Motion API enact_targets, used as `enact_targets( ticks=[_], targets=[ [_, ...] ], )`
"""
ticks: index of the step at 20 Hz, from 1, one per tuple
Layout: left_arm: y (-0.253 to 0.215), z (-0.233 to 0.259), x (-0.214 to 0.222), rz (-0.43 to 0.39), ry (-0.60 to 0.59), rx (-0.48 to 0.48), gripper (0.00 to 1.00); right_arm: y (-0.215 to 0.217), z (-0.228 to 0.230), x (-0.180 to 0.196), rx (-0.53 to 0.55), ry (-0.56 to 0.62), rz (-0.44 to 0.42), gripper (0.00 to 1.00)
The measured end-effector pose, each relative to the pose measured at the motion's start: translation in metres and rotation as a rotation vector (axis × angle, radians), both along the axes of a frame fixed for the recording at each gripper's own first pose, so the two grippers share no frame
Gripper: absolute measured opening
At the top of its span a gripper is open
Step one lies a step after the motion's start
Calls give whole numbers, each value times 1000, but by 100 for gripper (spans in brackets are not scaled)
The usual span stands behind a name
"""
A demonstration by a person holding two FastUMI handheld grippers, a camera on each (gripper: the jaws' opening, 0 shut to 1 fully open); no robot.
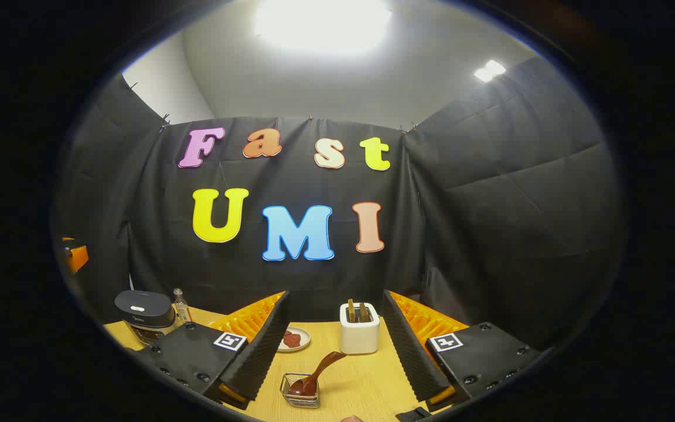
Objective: Close the left gripper, press the button to open the rice cooker; take a wooden spoon from the chopstick holder with the right hand, scoop a spoonful of rice and pour it into the rice cooker, then put the wooden spoon back into the chopstick holder.
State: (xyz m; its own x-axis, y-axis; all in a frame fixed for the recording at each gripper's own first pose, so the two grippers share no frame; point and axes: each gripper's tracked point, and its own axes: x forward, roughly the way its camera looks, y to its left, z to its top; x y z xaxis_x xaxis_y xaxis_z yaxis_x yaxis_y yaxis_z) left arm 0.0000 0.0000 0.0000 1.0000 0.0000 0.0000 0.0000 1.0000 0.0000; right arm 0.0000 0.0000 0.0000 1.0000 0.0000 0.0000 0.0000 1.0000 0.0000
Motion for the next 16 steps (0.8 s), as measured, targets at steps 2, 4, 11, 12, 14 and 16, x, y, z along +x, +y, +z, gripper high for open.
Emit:
enact_targets(
  ticks=[2, 4, 11, 12, 14, 16],
  targets=[
    [-2, 1, -1, -2, -2, 4, 92, -4, 0, -1, 1, 1, -5, 98],
    [-2, 2, -4, -4, -4, 8, 92, -7, -1, -1, 2, 5, -7, 97],
    [-9, 1, -5, -2, 4, 1, 95, -14, 0, -1, -16, 4, -5, 97],
    [-10, 2, -4, -1, 3, 2, 90, -15, 1, -1, -15, 4, -5, 97],
    [-16, 3, -4, -9, 4, 2, 95, -19, -1, 1, -14, 6, -6, 97],
    [-20, 5, -3, -14, 1, 0, 92, -22, -1, 1, -15, 5, -5, 98]
  ],
)
